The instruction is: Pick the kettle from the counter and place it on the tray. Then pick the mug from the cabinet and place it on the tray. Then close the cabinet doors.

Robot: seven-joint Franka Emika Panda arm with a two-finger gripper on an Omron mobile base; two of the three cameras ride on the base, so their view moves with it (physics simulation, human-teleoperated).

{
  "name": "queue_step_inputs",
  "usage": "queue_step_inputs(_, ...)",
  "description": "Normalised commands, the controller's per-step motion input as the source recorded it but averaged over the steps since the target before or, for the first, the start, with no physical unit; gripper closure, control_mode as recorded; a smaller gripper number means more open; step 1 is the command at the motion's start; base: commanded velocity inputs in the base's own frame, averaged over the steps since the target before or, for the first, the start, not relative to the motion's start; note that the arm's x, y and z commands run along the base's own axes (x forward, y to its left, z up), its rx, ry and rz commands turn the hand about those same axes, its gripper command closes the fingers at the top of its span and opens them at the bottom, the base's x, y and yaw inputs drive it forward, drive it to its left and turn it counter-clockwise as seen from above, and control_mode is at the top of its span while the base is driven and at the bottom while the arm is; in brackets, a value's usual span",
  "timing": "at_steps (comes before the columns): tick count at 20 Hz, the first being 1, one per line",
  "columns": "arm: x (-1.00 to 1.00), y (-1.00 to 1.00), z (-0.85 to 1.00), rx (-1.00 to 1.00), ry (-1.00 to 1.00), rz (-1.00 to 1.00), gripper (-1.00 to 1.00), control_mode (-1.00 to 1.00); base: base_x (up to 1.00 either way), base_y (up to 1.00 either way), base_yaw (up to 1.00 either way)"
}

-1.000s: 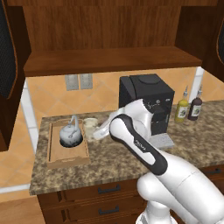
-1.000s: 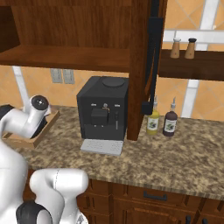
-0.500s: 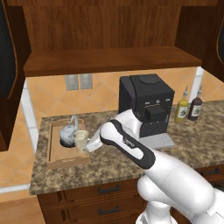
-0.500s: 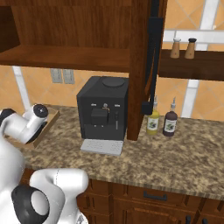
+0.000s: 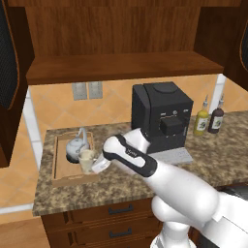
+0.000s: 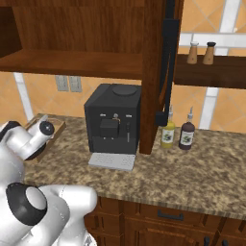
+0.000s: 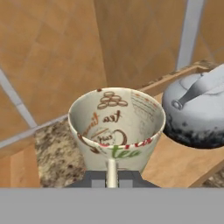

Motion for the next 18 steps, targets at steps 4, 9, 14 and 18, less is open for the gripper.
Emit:
queue_step_inputs(4, 0.20, 0.14, -0.26, 0.00, 0.00, 0.00, 1.00, -1.00, 0.00, 0.00, 0.00)
queue_step_inputs(9, 0.23, 0.04, 0.00, 0.04, -0.02, 0.02, 1.00, -1.00, 0.00, 0.00, 0.00)
queue_step_inputs(14, 0.24, 0.00, -0.01, 0.04, -0.03, 0.01, 1.00, -1.00, 0.00, 0.00, 0.00)
queue_step_inputs(18, 0.33, 0.02, -0.09, 0.00, 0.00, 0.00, 1.00, -1.00, 0.00, 0.00, 0.00)
